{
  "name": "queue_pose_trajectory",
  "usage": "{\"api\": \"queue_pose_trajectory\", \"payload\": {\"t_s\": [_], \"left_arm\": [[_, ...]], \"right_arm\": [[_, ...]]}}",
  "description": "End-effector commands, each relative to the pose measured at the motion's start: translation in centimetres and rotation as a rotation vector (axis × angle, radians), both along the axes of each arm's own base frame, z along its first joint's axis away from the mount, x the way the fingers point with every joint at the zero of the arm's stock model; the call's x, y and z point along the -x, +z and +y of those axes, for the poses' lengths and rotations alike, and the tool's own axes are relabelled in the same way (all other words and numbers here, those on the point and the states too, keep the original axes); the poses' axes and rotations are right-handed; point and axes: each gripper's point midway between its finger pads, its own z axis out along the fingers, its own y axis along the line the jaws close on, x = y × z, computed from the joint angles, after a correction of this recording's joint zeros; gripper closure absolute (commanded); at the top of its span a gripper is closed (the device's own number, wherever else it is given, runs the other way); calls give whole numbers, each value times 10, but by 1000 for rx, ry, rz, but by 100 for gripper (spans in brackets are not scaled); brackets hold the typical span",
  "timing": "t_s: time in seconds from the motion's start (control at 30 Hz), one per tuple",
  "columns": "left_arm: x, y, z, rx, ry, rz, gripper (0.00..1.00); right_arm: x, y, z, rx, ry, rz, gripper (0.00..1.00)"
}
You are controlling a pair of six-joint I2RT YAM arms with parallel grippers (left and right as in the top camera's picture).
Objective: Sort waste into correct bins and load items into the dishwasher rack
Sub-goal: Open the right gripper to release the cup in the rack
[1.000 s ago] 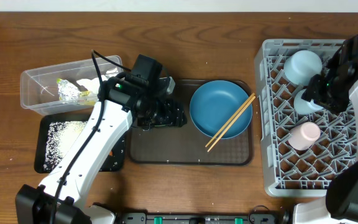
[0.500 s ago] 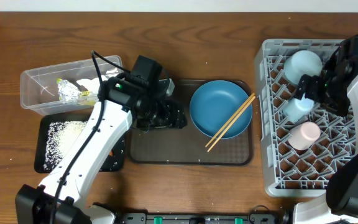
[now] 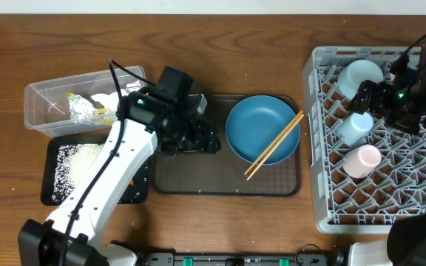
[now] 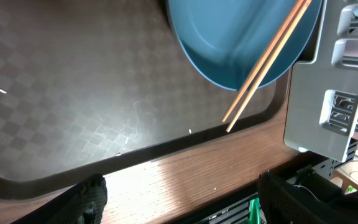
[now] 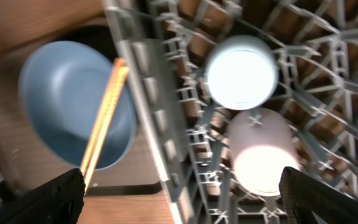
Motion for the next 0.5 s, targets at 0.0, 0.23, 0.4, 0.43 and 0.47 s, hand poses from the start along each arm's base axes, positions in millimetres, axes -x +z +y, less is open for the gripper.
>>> {"api": "queue_pose_trajectory", "payload": {"t_s": [0.0, 0.23, 0.4, 0.43, 0.47], "left_arm": [[3, -1, -3, -14, -35, -19, 20], [0, 0, -11, -11, -56, -52, 7], [-4, 3, -18, 15, -63, -73, 7], [-4, 5, -23, 30, -74, -84, 9], [-5, 6, -27, 40, -83, -93, 10]], "right_arm": [[-3, 19, 23, -58, 94, -80, 1], [-3, 19, 22, -57, 93, -77, 1], [-3, 19, 22, -57, 93, -77, 1], [-3, 19, 22, -57, 93, -77, 1], [-3, 19, 22, -57, 93, -77, 1]]}}
